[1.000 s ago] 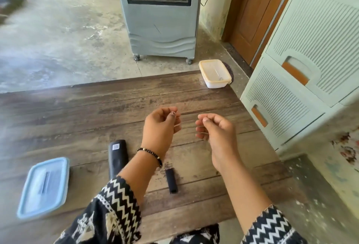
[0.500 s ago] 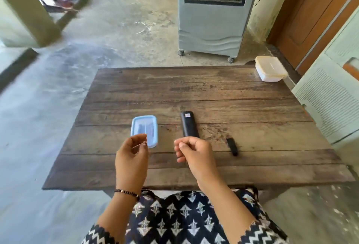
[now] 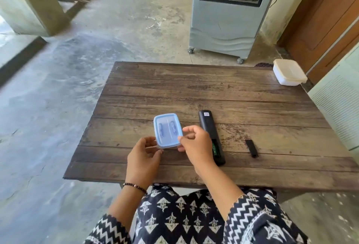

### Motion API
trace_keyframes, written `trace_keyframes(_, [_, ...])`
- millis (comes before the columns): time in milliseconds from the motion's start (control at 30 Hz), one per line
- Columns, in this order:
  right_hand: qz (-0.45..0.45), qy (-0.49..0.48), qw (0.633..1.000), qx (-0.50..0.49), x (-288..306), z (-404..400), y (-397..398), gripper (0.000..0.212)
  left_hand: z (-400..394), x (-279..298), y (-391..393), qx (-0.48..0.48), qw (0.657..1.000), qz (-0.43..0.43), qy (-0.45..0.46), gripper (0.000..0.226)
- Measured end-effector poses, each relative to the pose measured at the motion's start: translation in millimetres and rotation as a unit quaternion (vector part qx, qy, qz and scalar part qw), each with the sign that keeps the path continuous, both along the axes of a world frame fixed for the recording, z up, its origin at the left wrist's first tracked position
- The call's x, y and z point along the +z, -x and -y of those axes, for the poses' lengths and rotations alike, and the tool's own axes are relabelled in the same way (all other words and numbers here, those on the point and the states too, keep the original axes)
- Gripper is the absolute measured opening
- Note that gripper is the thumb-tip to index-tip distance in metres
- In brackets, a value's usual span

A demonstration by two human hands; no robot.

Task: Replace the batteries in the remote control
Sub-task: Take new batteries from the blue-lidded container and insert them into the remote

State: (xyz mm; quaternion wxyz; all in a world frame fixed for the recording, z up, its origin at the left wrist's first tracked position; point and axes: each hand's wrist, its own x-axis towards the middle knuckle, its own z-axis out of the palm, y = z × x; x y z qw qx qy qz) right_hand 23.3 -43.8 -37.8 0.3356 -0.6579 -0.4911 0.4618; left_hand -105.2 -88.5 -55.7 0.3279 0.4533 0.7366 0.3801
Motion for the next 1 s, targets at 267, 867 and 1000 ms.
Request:
trace_keyframes(267, [-0.035,0.043,0.998,0.002,7.0,8.0,-8.4,0.020,-20.8,-10.5,19.4,-0.185,0.979,-0.082,-0.033,0.133])
trace_keyframes(867, [0.461,-0.332,0.727,0.386,2.7,11.4,4.3,0.038,-25.4,-21.4,18.0,-0.152,0.973,-0.168,-0.049,0.108])
trace_keyframes(1000, [0.518,-0.355,0.660,0.411,2.2,10.0,5.1,0.029,-23.7,-19.2,16.9,-0.156,0.971,-0.175,-0.046,0.107])
